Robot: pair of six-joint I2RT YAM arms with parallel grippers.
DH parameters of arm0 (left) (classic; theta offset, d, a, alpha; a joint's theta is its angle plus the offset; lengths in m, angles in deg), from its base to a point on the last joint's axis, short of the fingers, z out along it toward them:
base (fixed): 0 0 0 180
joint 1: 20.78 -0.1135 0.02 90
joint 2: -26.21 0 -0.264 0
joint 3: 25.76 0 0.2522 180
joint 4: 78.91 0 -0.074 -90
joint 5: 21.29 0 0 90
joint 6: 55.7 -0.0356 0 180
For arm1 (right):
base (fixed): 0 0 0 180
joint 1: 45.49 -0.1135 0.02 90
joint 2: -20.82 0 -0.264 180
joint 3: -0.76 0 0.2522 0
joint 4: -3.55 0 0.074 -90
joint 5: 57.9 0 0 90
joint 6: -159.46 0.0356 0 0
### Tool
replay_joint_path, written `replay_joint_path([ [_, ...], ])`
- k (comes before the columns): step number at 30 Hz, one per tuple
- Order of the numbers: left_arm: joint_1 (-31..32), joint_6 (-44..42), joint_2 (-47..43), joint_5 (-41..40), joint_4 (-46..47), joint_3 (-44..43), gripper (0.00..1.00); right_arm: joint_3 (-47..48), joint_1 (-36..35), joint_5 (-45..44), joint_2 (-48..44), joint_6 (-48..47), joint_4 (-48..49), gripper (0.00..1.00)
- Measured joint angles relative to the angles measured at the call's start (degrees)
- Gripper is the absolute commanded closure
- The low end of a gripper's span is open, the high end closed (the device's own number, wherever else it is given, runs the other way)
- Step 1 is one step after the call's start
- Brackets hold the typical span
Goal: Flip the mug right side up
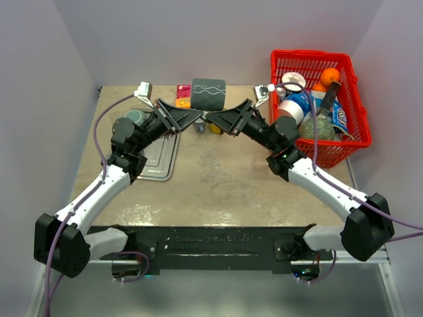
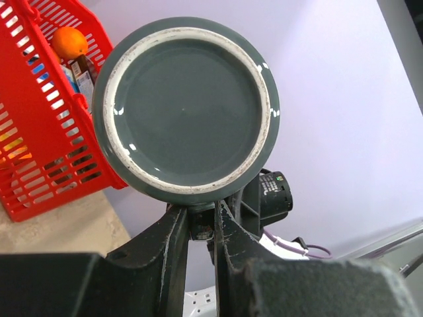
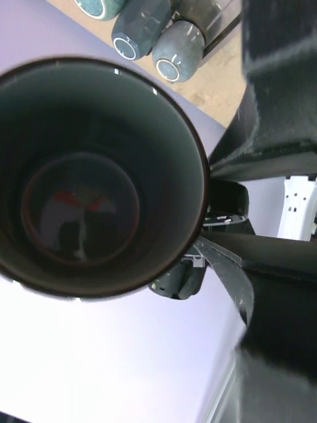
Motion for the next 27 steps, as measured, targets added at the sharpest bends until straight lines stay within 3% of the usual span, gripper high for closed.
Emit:
replay_joint_path([
  [3,0.00,0.61,-0.24,0.22,1.20,0.04,1.00,0.00,0.00,-0.26,0.13,0.22,-0.11,1.00],
  [6,-0.07,0.68,-0.33,0.28,2.27,0.39,1.00,0.04,-0.07,-0.46,0.09,1.03,-0.13,1.00],
  [7,-0.07,0.66,-0.33,0.24,2.40,0.59,0.95,0.04,-0.09,-0.48,0.09,0.98,-0.35,1.00],
  [9,-0.11,0.63,-0.33,0.24,2.40,1.03,0.75,0.04,-0.11,-0.59,-0.02,0.76,-1.42,1.00],
  [10,-0.11,0.55,-0.33,0.24,2.34,1.14,0.51,0.04,-0.11,-0.79,-0.11,0.63,-1.84,1.00],
  [11,-0.11,0.20,-0.33,0.26,2.10,1.16,0.39,0.04,-0.11,-0.92,-0.24,0.37,-2.34,1.00],
  [13,-0.07,-0.92,-0.35,0.61,1.77,1.16,0.16,0.04,-0.24,-1.51,-0.70,-0.76,-3.85,1.00],
  [14,-0.04,-1.36,-0.52,0.83,1.40,1.16,0.13,0.04,-0.26,-1.92,-0.90,-1.64,-5.22,1.00],
  [15,0.00,-2.14,-0.79,1.01,0.59,1.11,0.01,0.09,-0.24,-2.54,-1.01,-2.58,-6.73,1.00],
  [20,0.07,-8.46,-1.60,-0.31,-10.03,-0.68,0.01,2.25,-0.33,-6.54,-1.42,-8.81,-18.88,1.00],
  [27,0.07,-20.68,-3.30,-8.81,-29.14,-5.22,0.01,10.38,-0.31,-22.21,-3.02,-23.23,-42.45,1.00],
])
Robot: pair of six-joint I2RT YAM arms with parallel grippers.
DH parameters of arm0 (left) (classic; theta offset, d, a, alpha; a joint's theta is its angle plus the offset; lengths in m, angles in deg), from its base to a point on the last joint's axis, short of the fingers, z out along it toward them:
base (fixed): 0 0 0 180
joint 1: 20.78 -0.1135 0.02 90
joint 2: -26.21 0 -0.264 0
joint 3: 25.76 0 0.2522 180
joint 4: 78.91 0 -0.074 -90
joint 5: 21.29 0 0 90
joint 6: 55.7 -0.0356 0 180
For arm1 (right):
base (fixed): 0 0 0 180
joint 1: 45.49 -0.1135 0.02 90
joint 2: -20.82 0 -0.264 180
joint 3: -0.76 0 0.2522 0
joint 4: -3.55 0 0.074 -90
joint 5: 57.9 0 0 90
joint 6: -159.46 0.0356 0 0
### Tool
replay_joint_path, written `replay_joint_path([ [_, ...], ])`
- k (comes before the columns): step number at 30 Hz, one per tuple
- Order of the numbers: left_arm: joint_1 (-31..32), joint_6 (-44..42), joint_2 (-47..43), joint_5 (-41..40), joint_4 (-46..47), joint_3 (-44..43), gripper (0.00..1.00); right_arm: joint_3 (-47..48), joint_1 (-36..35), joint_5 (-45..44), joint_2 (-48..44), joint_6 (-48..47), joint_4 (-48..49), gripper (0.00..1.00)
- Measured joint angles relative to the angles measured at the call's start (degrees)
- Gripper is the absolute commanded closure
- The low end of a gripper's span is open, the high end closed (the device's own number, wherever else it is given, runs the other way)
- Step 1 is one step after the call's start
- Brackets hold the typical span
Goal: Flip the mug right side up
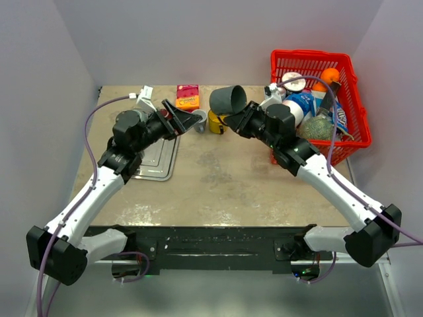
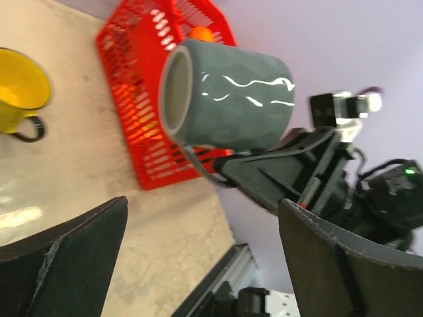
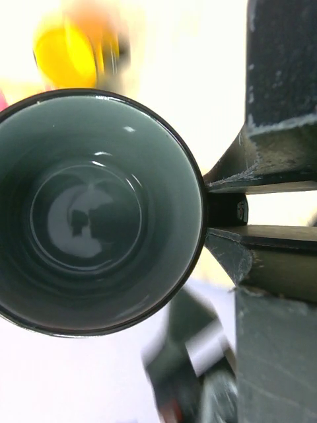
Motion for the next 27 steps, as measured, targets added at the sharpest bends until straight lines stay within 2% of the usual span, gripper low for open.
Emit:
replay_joint_path([
  [6,0.00,-8.09,-1.01,-8.66,-13.16,-2.05,0.01,3.74,0.11,-14.38,1.62,-10.10,-12.85,1.00],
  [11,0.00,-11.72,0.66,-13.29,-20.94,-4.63,0.01,3.87,0.35,-21.29,7.32,-14.69,-17.66,1.00],
  [17,0.00,-14.69,3.65,-16.96,-27.71,-7.50,0.01,5.03,0.33,-25.35,17.62,-17.97,-20.11,1.00],
  [27,-0.15,-18.49,7.80,-20.24,-35.60,-13.07,0.01,15.15,0.50,-28.39,34.07,-22.25,-19.39,1.00],
])
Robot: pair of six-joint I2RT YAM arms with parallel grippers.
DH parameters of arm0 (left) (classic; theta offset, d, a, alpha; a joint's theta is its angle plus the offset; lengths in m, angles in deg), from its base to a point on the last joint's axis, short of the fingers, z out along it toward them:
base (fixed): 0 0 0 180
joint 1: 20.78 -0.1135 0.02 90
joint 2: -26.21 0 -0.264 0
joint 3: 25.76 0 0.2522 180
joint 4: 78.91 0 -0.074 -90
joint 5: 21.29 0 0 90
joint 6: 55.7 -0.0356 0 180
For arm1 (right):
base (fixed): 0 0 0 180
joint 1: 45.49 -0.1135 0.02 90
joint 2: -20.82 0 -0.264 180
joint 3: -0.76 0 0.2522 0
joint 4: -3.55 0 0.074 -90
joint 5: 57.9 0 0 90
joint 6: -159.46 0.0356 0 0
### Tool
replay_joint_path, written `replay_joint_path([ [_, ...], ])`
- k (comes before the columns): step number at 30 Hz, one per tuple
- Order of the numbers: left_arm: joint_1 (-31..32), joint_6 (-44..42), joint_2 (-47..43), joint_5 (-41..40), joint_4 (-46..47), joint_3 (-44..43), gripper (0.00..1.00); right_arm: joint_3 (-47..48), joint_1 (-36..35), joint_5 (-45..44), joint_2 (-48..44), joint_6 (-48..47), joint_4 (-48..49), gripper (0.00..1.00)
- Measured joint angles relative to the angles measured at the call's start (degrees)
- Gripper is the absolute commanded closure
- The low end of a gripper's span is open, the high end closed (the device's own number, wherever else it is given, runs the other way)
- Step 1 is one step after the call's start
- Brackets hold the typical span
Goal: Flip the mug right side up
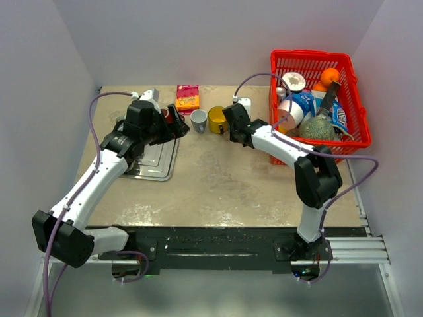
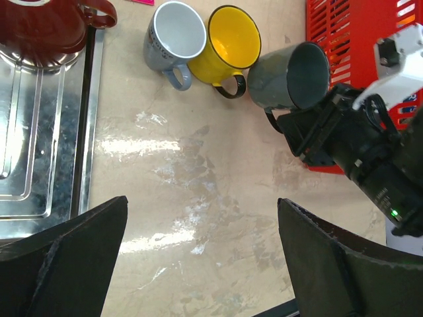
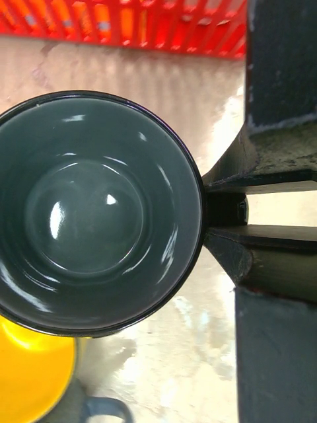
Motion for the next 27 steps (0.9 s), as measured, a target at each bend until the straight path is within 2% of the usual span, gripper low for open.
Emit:
replay_joint_path([
  [6,-0.35,-1.51,0.22,-0.26,-1.49,-0.50,0.01,2.82,1.05,-0.50,6.05,-0.90,0.81,1.00],
  [21,-1.29,-2.12,0.81,-0.39,-2.10,-0.50,0.01,3.93,5.16,-0.31,8.11,-2.54,1.46,1.00],
  [22,-1.38,-2.16,0.85,-0.37,-2.21,-0.50,0.01,4.02,5.27,-0.24,8.50,-2.67,1.79,0.94],
  [27,-1.99,-2.69,0.90,-0.42,-2.91,-0.50,0.01,4.33,5.79,0.68,10.16,-2.97,2.34,0.81],
])
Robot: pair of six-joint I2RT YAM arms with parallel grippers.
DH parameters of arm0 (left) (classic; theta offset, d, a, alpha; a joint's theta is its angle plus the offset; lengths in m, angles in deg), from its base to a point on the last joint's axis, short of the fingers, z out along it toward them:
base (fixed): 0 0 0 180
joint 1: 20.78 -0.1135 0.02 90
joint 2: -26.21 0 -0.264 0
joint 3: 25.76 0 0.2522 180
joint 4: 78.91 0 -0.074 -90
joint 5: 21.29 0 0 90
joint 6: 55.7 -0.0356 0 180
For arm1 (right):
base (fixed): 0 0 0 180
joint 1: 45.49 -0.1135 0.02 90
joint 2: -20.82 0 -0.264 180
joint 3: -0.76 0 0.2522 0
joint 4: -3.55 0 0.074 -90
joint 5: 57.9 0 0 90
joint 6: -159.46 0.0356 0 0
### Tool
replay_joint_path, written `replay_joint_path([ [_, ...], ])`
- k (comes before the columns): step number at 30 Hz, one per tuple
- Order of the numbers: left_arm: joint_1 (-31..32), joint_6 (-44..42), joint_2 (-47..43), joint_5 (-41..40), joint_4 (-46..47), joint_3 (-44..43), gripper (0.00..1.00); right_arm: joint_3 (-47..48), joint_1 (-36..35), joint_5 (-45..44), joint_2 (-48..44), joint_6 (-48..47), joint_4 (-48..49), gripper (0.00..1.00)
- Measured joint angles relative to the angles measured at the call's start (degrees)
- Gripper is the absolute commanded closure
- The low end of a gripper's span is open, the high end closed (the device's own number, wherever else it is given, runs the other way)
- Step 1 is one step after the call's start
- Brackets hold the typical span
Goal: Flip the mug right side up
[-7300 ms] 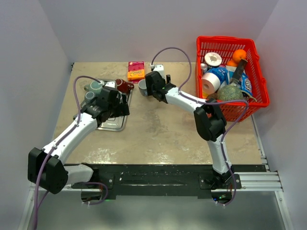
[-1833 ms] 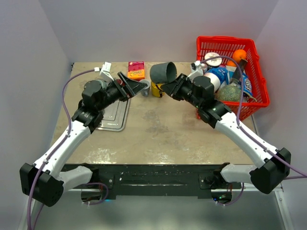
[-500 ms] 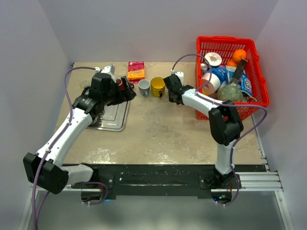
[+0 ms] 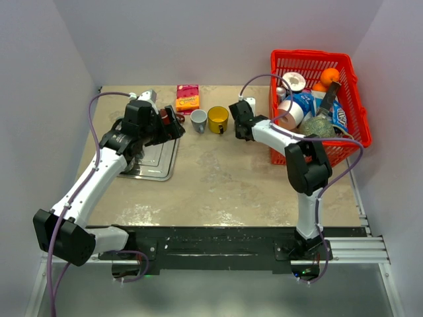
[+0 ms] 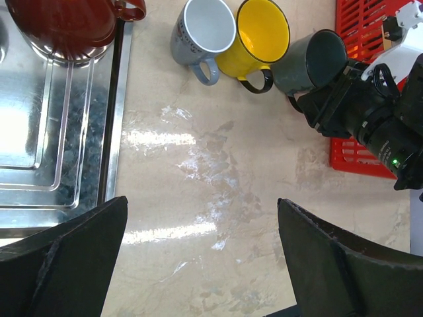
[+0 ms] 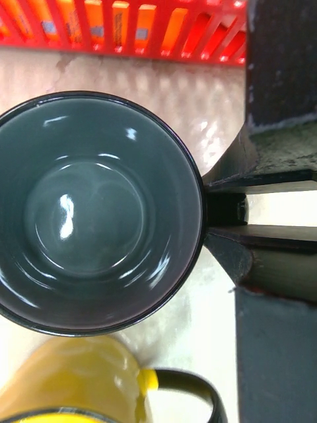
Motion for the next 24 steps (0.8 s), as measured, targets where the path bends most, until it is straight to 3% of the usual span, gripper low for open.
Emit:
replay_joint_path([
  [8,-0.31,-0.48,0.00,0.02,-0.48,0.00,0.01,2.45,0.20,1.14,1.14,0.46,1.25,0.48],
  [16,-2.16,-0.96,0.02,-0.63,-1.97,0.00,0.01,2.71,0.20,2.40,0.57,0.83,1.55,0.29],
  [24,-5.25,-2.01,0.20,-7.37,-6.21,0.00,0.01,3.06,0.20,6.47,-6.43,1.57,-2.47,0.13],
])
